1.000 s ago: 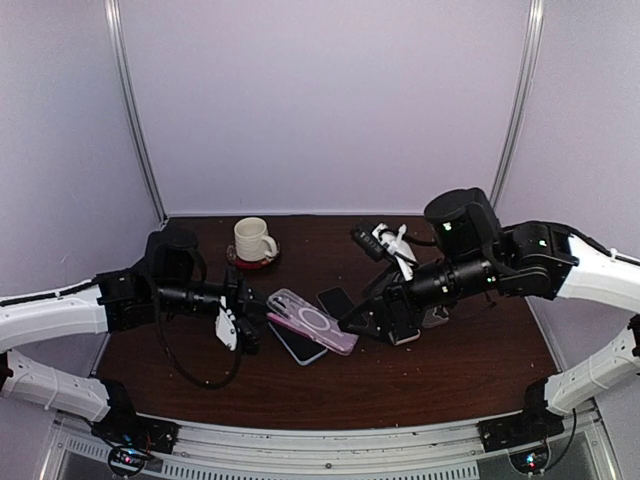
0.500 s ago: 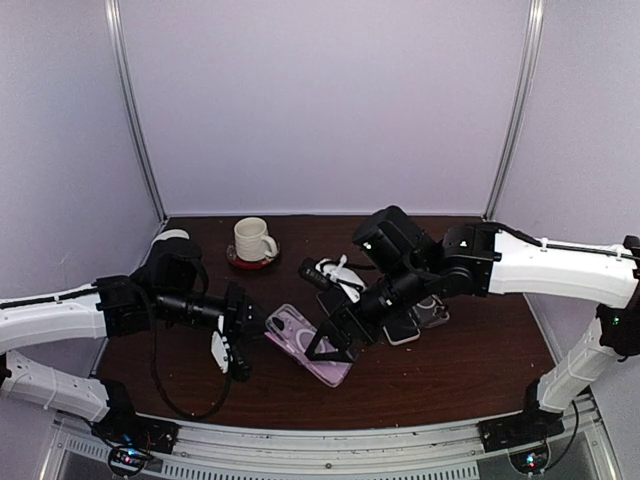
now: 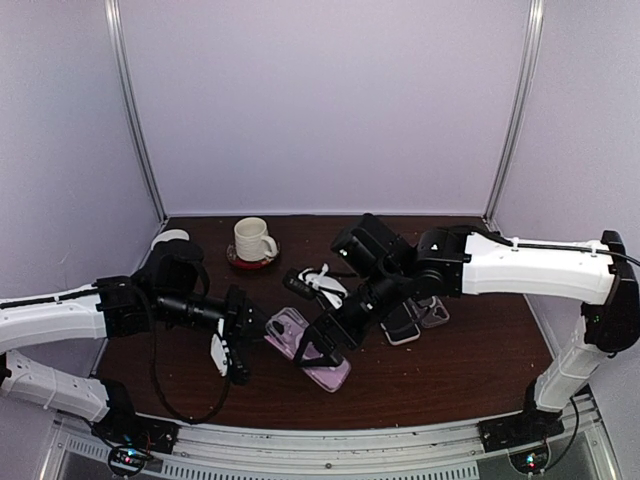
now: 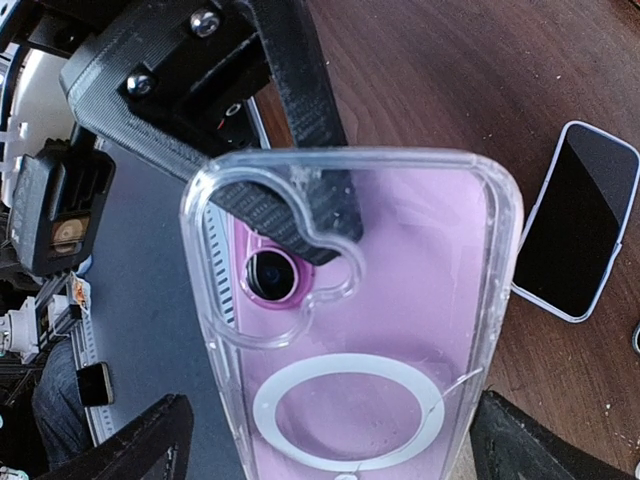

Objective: Take the phone out of the phone case
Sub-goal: Remove the phone case from the phone.

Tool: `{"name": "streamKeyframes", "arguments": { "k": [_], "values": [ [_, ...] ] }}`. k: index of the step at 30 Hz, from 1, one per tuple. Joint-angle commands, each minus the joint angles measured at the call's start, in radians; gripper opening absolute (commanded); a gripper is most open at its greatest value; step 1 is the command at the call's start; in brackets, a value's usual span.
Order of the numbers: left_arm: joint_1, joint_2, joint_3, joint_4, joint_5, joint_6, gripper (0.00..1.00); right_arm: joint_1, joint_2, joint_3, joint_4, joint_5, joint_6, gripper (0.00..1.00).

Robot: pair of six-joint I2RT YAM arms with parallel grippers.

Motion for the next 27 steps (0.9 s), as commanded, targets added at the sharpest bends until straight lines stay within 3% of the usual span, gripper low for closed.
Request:
{"name": "streamKeyframes", "arguments": {
  "k": [1,9,13,18,27],
  "values": [
    [-0.007,-0.006,0.018,0.061,0.015,0.007,0.00,-0.002,0.017,0.032,0.014,-0.023,-0.008,1.00],
    [-0.008,-0.010,0.018,0.060,0.017,0.007,0.00,-0.002,0.048,0.044,-0.003,-0.027,-0.010,0.99],
    [-0.013,-0.006,0.017,0.060,0.016,0.010,0.00,-0.003,0.049,0.051,0.002,-0.027,-0.010,0.87],
    [-0.015,-0.008,0.019,0.058,0.015,0.010,0.00,-0.004,0.049,0.050,0.027,-0.049,0.007,0.79],
    [-0.019,-0.023,0.016,0.059,0.001,0.017,0.00,-0.037,0.023,0.024,0.041,-0.036,0.061,0.78]
  ]
}}
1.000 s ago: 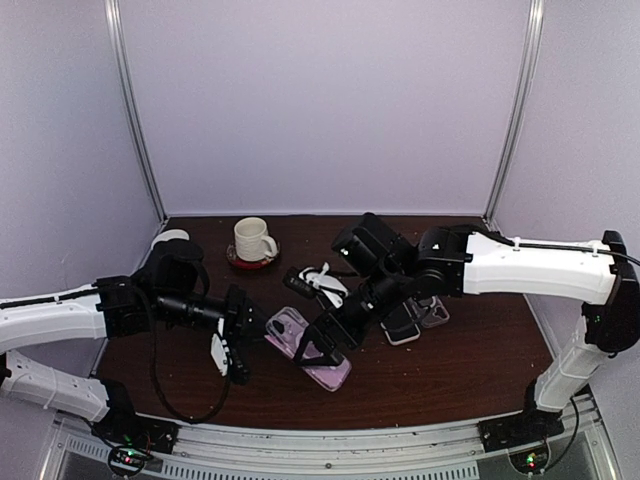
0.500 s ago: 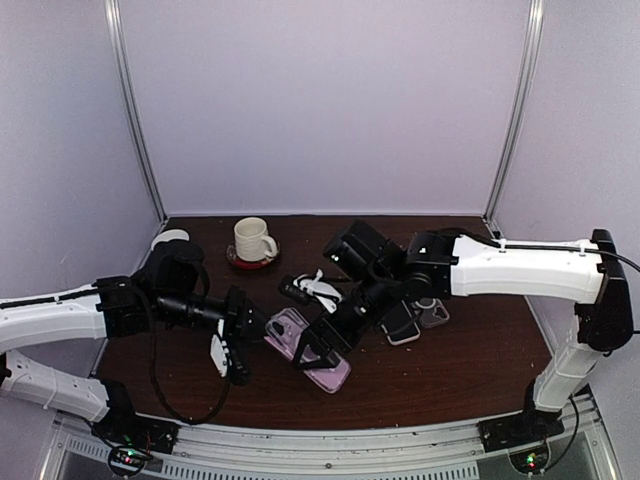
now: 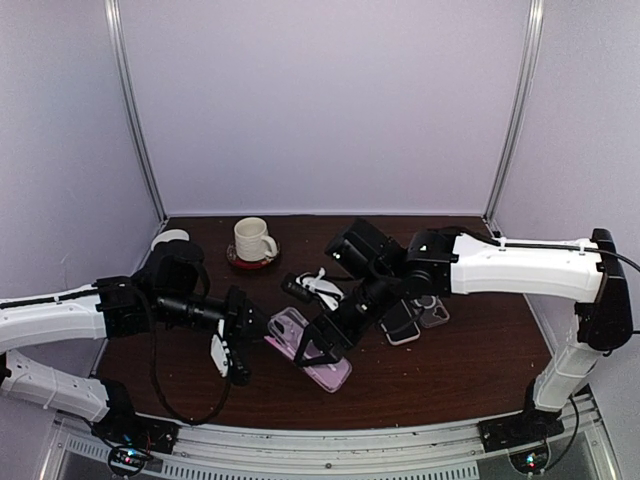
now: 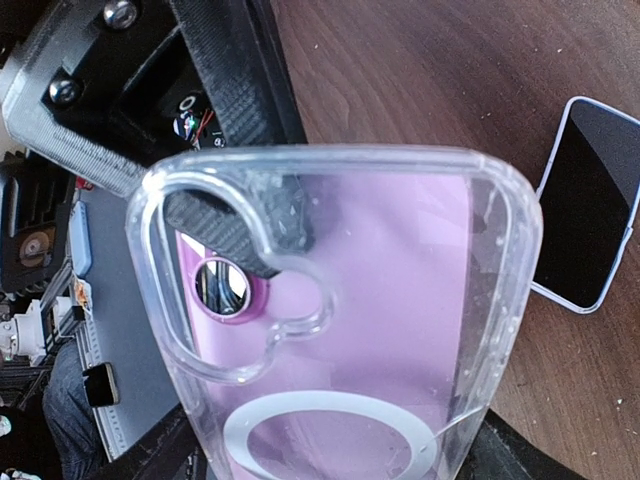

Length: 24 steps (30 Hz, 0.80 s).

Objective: Take the phone out of the phone case
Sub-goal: Remove the phone case from the phone, then place the phone case at the corner of the board.

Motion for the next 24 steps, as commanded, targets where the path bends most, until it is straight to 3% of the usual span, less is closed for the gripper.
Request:
{"name": "streamKeyframes", "arguments": {
  "k": [1,14,24],
  "values": [
    [-0.012,-0.025,0.016,0.065,0.008,0.013,0.00,-0.027,-0.027,0.007,0.048,-0.001,0.041,0.78],
    [-0.012,-0.037,0.008,0.062,-0.043,0.036,0.00,-0.169,-0.198,-0.170,-0.051,0.151,0.094,0.78],
    [-0.014,-0.037,0.010,0.052,-0.032,0.050,0.00,-0.569,-0.409,-0.428,-0.220,0.457,0.107,0.79]
  ]
}}
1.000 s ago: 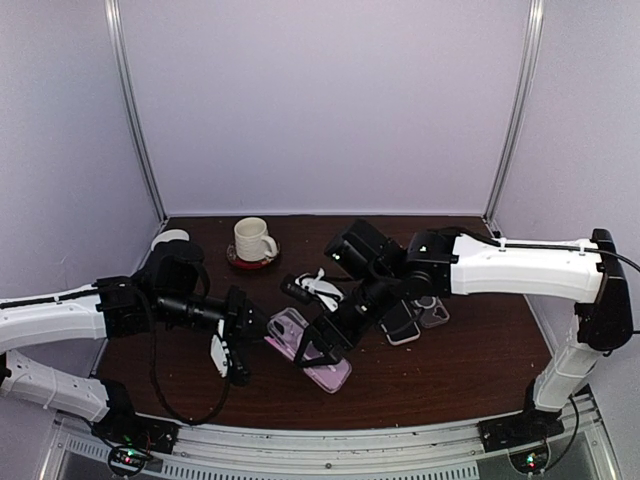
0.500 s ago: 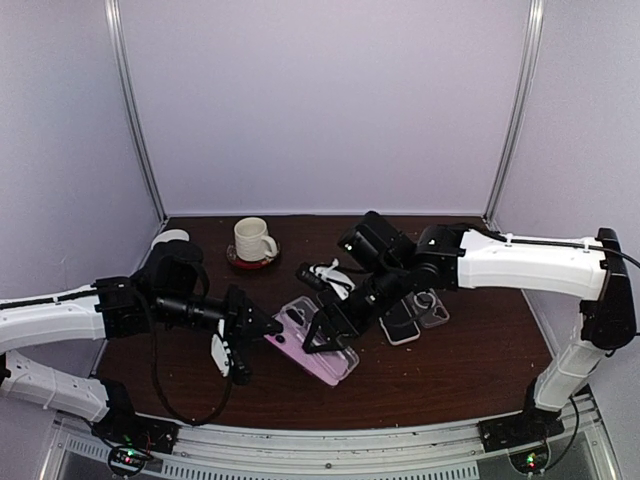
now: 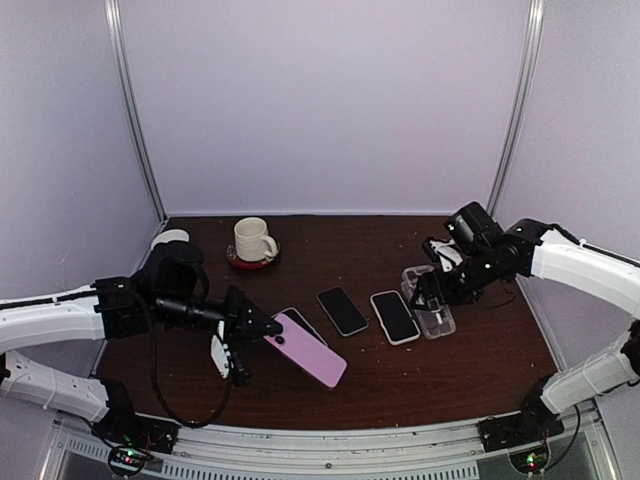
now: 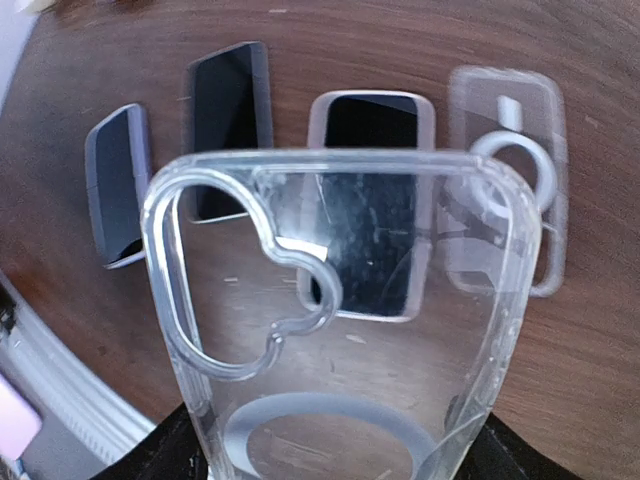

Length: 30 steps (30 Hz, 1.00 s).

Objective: Take the phone out of the phone case
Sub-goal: Place the phone case at the corner of the board.

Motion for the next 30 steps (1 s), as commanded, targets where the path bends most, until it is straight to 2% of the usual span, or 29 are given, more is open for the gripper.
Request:
{"name": "streamKeyframes", "arguments": {
  "k": [1,7,11,17,20,23,30],
  "values": [
    [-0.005,-0.031,0.009,0.057,0.028,0.009,0.00,-0.166,-0.049,-0.101,-0.088,0.214,0.014,0.79],
    [-0.014,-0.034,0.009,0.055,0.035,0.012,0.00,-0.368,0.017,-0.187,-0.039,0.274,-0.019,0.78],
    [-0.023,-0.033,0.009,0.048,0.031,0.014,0.00,-0.445,0.072,-0.185,-0.011,0.323,-0.028,0.80],
    [-0.033,-0.028,0.010,0.036,0.028,0.024,0.00,-0.482,0.214,-0.158,0.020,0.292,-0.055,0.85],
    [-0.037,-0.025,0.011,0.034,0.028,0.026,0.00,-0.499,0.262,-0.155,0.050,0.192,-0.082,0.85],
    [-0.042,-0.025,0.009,0.031,0.030,0.031,0.00,-0.505,0.285,-0.154,0.055,0.176,-0.088,0.86],
    [-0.047,-0.022,0.009,0.030,0.026,0.032,0.00,-0.507,0.289,-0.167,0.058,0.203,-0.093,0.97]
  ]
}}
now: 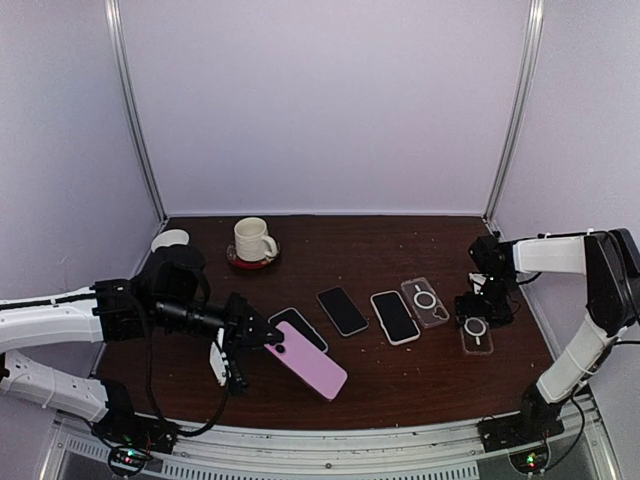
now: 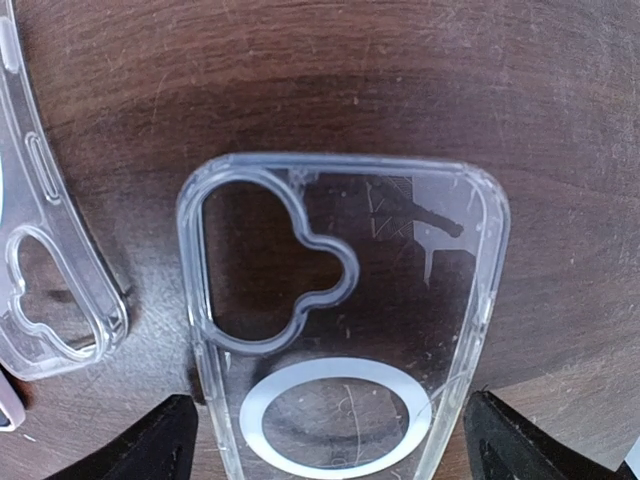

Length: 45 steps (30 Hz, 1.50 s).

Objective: Take the phone out of the phone case
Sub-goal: Place the phone case at the corner of the board, then pass from the left arm to the right

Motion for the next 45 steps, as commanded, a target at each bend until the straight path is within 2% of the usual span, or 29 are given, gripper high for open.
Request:
{"name": "streamKeyframes", "arguments": {
  "k": [1,5,10,15,20,26,31,37,45],
  "values": [
    [-0.006,-0.011,0.009,0.056,0.021,0.006,0.00,-0.008,-0.005,0.010,0.015,-0.009,-0.012,0.98],
    [-0.011,-0.010,0.009,0.057,0.019,0.006,0.00,0.001,-0.084,0.003,-0.004,-0.026,-0.003,0.98],
    [-0.013,-0.010,0.011,0.056,0.029,0.004,0.00,0.103,-0.275,0.016,-0.060,-0.044,-0.003,0.99],
    [-0.013,-0.011,0.013,0.056,0.036,-0.001,0.00,0.319,-0.454,0.071,-0.100,-0.061,0.028,1.00],
    [-0.014,-0.008,0.014,0.057,0.050,-0.004,0.00,0.578,-0.523,0.136,-0.021,-0.142,0.124,1.00],
    [-0.019,-0.007,0.016,0.056,0.069,-0.007,0.00,0.875,-0.443,0.215,0.179,-0.241,0.203,1.00],
    [-0.024,0.000,0.015,0.056,0.074,-0.010,0.00,1.053,-0.242,0.365,0.172,-0.247,0.184,1.00],
    [-0.027,0.000,0.016,0.057,0.072,-0.012,0.00,1.104,-0.065,0.493,0.126,-0.197,0.173,1.00],
    [-0.028,-0.005,0.016,0.058,0.068,-0.012,0.00,1.113,0.028,0.546,0.047,-0.155,0.150,1.00]
  ]
}}
